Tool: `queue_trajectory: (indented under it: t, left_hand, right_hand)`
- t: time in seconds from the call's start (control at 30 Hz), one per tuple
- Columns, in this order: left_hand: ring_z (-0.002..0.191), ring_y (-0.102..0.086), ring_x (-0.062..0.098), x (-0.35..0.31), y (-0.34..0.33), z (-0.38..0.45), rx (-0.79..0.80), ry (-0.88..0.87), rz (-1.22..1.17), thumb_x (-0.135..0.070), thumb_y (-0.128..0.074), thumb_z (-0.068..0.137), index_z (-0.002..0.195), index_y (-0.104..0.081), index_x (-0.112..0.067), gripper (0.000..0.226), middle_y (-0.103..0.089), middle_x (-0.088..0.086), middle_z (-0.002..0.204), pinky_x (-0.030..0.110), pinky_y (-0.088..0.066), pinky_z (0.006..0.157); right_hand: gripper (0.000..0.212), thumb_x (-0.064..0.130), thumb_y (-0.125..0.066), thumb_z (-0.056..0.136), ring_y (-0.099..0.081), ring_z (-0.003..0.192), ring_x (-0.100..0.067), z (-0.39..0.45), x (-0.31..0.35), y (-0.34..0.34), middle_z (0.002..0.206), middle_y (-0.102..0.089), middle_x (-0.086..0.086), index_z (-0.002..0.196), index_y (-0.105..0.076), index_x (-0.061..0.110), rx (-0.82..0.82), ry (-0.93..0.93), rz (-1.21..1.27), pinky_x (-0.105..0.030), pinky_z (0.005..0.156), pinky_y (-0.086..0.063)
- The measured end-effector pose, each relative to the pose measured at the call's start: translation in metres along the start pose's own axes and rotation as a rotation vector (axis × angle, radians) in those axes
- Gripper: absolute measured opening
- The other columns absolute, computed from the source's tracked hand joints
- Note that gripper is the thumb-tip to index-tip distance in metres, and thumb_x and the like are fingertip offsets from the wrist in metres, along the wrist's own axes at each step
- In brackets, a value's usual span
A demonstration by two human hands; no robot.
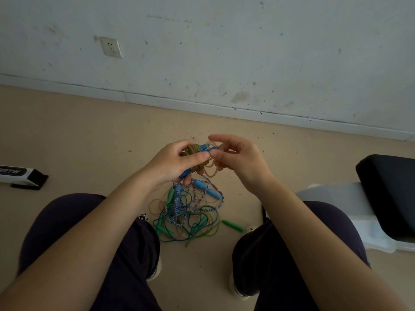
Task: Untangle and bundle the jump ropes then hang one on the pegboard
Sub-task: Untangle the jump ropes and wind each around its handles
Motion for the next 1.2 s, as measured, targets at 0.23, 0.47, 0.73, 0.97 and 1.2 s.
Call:
queue_trajectory:
  t: [0.23, 0.47, 0.73, 0.97, 1.2]
  left_hand:
    - [0.045, -0.061, 0.011, 0.004, 0.001, -0.001, -0.019, -0.028, 0.157, -0.053, -0.072, 0.083, 0.102, -0.065, -0.027, 0.033, -0.077, -0.005, 0.081, 0.016, -0.042, 0.041]
    - [0.046, -0.065, 0.014, 0.010, 0.010, 0.005, -0.181, 0.070, 0.164, -0.051, -0.073, 0.083, 0.094, -0.063, -0.025, 0.030, -0.073, -0.003, 0.083, 0.016, -0.037, 0.036]
    - [0.051, -0.062, 0.015, 0.004, 0.008, 0.001, -0.124, 0.031, 0.016, -0.049, -0.076, 0.082, 0.102, -0.066, -0.025, 0.033, -0.073, -0.008, 0.074, 0.020, -0.037, 0.037]
    - [0.045, -0.060, 0.009, 0.004, 0.010, 0.001, -0.187, 0.014, 0.141, -0.043, -0.075, 0.084, 0.105, -0.064, -0.031, 0.026, -0.073, -0.006, 0.079, 0.015, -0.038, 0.037]
    - [0.052, -0.069, 0.011, 0.014, 0.014, 0.001, -0.198, 0.079, 0.229, -0.047, -0.074, 0.085, 0.098, -0.061, -0.023, 0.029, -0.073, -0.002, 0.085, 0.018, -0.042, 0.037]
  right_hand:
    - [0.005, 0.012, -0.073, 0.086, -0.064, 0.082, -0.018, 0.002, -0.003, 0.007, 0.090, -0.069, -0.008, 0.089, -0.069, 0.011, -0.044, -0.052, -0.197, -0.036, 0.082, -0.055]
    - [0.006, 0.008, -0.057, 0.097, -0.070, 0.095, -0.027, 0.006, 0.004, 0.025, 0.094, -0.073, -0.015, 0.092, -0.061, 0.010, -0.212, 0.060, 0.080, -0.045, 0.092, -0.055]
    - [0.013, 0.010, -0.043, 0.104, -0.073, 0.080, -0.025, 0.010, 0.002, 0.034, 0.083, -0.073, -0.007, 0.096, -0.052, 0.009, -0.256, -0.012, 0.313, -0.025, 0.058, -0.050]
    - [0.005, 0.009, -0.055, 0.098, -0.074, 0.083, -0.023, 0.012, -0.013, 0.032, 0.087, -0.075, -0.008, 0.096, -0.059, 0.006, -0.250, -0.129, 0.317, -0.025, 0.060, -0.052]
    - [0.006, 0.005, -0.065, 0.091, -0.071, 0.074, -0.018, 0.015, -0.014, 0.025, 0.076, -0.072, -0.004, 0.093, -0.061, 0.008, -0.161, -0.102, 0.221, -0.024, 0.060, -0.051]
Point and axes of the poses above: each hand's wrist, its own z-axis towards the middle knuckle, its own y-axis out of the back of the hand, x = y × z, the point moved 4 cm from there along z, towards the middle knuckle
